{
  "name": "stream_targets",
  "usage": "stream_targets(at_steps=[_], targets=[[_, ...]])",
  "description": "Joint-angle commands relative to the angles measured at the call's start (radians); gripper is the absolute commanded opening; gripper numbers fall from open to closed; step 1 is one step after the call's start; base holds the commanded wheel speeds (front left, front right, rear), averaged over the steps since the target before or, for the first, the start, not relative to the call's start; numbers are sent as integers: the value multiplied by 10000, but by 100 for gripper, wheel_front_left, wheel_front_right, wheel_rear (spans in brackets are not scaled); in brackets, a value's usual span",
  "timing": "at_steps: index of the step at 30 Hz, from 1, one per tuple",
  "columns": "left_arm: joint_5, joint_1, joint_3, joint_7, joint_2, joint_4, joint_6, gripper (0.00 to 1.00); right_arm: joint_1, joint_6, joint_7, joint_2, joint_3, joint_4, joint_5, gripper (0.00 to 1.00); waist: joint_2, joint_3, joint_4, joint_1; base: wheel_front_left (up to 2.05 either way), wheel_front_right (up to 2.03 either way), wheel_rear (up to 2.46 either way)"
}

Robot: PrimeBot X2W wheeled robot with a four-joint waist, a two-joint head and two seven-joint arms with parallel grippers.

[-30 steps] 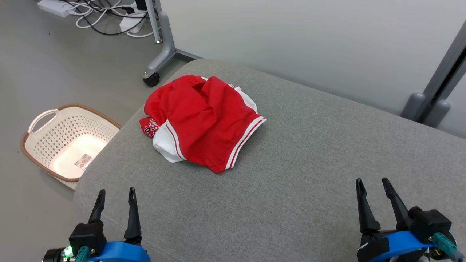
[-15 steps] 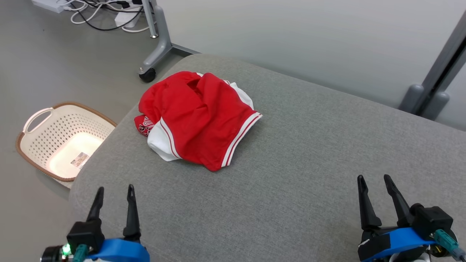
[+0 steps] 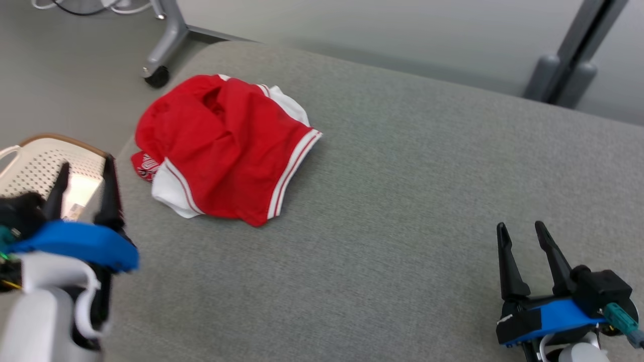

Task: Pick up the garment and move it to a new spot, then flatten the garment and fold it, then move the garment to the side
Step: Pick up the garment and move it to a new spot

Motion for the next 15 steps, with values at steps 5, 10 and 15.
stream_targets(at_steps=[5,10,15], targets=[[-716,-1567,714,1347,734,683,19,100,-400,1,107,-56,89,-275,-345,100,0,674,-719,-1,0,0,0],[-1200,-2348,1178,2187,1290,1510,81,100,-608,1,193,-51,255,-555,-675,100,0,1300,-1491,-1,0,0,0],[-1515,-2730,1449,2735,1543,2030,179,100,-743,1,261,-54,325,-832,-842,100,0,1773,-2056,-1,0,0,0]])
